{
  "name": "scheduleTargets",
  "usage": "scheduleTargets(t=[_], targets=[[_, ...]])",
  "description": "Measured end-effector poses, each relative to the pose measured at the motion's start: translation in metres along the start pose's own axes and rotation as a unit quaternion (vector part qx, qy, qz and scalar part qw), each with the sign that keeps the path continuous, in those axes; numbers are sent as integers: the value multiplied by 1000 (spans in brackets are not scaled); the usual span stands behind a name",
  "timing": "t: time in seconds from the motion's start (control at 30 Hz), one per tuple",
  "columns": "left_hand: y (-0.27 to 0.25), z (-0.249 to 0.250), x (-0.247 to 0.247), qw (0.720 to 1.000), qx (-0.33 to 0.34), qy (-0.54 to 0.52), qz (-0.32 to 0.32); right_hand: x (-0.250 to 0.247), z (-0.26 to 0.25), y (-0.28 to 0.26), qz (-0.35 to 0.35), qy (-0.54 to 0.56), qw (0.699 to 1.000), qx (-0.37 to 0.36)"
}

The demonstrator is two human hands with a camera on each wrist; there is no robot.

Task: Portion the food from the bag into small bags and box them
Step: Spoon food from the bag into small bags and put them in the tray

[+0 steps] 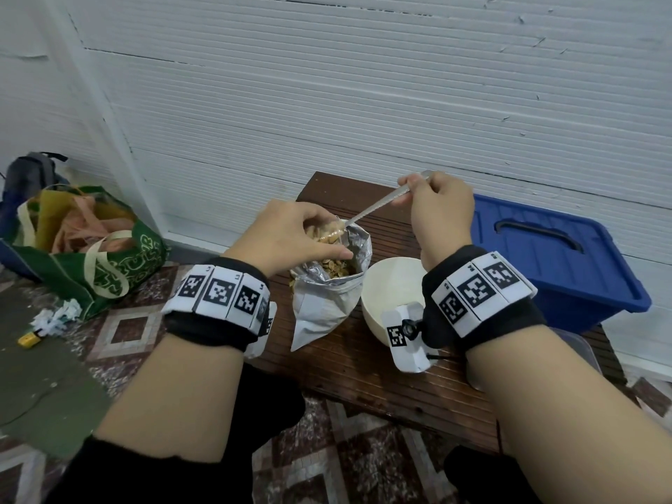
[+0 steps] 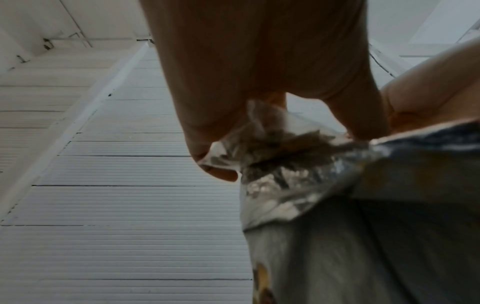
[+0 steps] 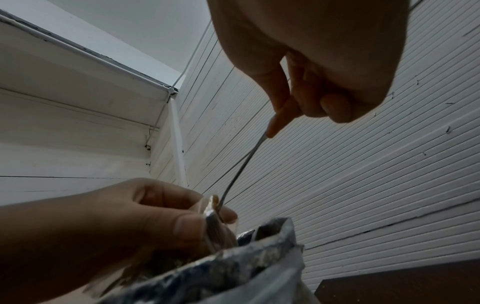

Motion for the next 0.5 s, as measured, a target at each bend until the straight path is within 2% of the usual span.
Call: scheduleTargets(t=[0.27,0.4,0.5], targets=[[0,-1,-4,1000,20,-13,-2,-7,-11,-6,-9,50,991,-123],[1,-2,-4,998,17,-49,34,-11,-17,-9,-16,71,979,-191],[2,-6,-6,994,8,-89,59,-18,-20,-7,10,89,970,-226]])
Point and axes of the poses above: each hand's wrist, its own y-axis towards the middle knuckle, its own x-axis out of the palm, z = x × y, the point moved 2 cm from there along y, towards the middle knuckle, and after that the axes turned 2 degrees about -x, right-handed, at the moved point
